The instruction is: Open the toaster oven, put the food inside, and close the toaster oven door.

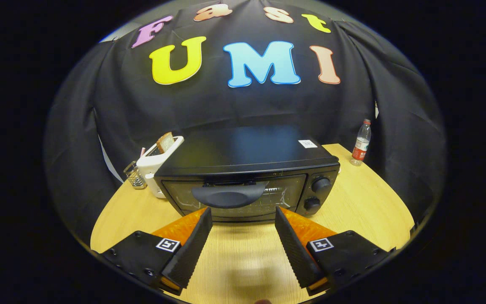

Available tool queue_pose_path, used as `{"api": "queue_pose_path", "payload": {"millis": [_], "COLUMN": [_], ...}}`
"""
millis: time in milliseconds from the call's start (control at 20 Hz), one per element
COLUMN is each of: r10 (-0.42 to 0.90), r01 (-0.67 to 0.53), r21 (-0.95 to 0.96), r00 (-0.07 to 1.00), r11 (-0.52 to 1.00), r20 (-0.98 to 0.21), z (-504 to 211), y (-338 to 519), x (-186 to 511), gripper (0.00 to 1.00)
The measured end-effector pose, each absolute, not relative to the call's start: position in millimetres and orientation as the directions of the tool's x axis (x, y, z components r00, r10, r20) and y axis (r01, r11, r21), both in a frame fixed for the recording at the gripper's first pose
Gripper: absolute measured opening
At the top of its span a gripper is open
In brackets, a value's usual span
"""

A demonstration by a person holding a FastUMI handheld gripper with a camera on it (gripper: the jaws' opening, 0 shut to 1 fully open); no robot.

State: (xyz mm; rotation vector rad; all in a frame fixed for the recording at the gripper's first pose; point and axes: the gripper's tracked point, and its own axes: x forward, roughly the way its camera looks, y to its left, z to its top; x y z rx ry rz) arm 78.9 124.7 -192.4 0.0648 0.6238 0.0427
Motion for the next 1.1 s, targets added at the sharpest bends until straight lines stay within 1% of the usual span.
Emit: {"api": "queue_pose_path", "payload": {"millis": [350, 600, 800, 1100], "r10": [0.069, 0.038, 0.001, -0.004], "r01": [-0.074, -0.039, -0.015, -0.002], "r21": [0.003, 0.004, -0.059, -0.032], "r00": [0.907, 0.945, 0.972, 0.984], "r11": [0.997, 0.999, 0.998, 0.999], "r20": [-0.416, -0.325, -0.235, -0.181], "z": [-119, -77, -42, -29], "y": [87, 46, 9, -18], "x": [54, 26, 5, -21], "gripper": [0.96, 0.96, 0.95, 0.96]}}
